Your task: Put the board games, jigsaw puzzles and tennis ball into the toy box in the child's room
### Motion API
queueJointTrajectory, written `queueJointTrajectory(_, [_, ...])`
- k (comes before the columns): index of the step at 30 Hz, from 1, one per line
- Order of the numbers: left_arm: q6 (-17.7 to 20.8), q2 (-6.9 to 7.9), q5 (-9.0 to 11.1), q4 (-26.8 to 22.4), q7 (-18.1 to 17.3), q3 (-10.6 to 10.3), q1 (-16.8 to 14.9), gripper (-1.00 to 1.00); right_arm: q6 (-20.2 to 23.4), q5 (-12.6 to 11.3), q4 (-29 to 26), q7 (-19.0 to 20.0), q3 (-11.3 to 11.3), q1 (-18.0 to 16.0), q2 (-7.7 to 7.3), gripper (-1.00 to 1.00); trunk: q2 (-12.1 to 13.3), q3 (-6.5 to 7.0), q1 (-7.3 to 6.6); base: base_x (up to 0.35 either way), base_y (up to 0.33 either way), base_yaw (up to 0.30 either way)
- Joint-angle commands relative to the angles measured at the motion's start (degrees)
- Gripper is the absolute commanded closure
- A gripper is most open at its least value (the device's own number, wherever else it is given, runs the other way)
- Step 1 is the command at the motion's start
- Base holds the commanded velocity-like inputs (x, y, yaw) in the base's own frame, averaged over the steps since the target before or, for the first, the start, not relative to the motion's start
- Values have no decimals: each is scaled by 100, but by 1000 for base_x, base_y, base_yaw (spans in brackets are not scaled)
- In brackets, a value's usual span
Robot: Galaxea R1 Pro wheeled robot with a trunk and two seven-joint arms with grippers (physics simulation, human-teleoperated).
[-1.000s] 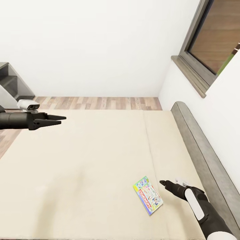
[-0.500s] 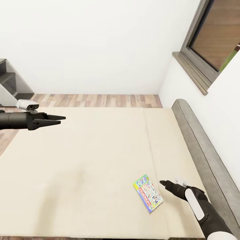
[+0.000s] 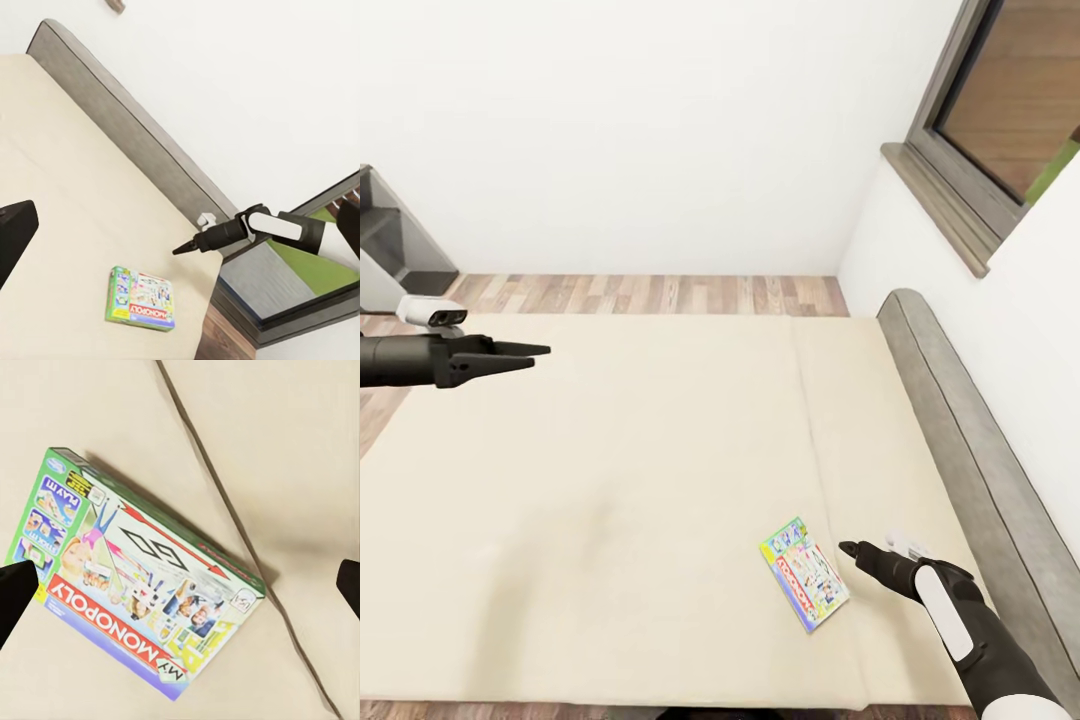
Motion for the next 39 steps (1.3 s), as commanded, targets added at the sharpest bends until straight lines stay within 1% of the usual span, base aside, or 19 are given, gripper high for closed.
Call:
queueJointTrajectory(1, [62,2,-2,0,-22,5,-4,-100,31,-23,-7,-7,-9,-2,2,-100,-9,-17,2,0,0,0])
queueJointTrajectory(39, [61,2,-4,0,-22,18,74,-100,-12,-24,-3,-7,-3,-2,38,-100,-9,-369,2,0,0,0])
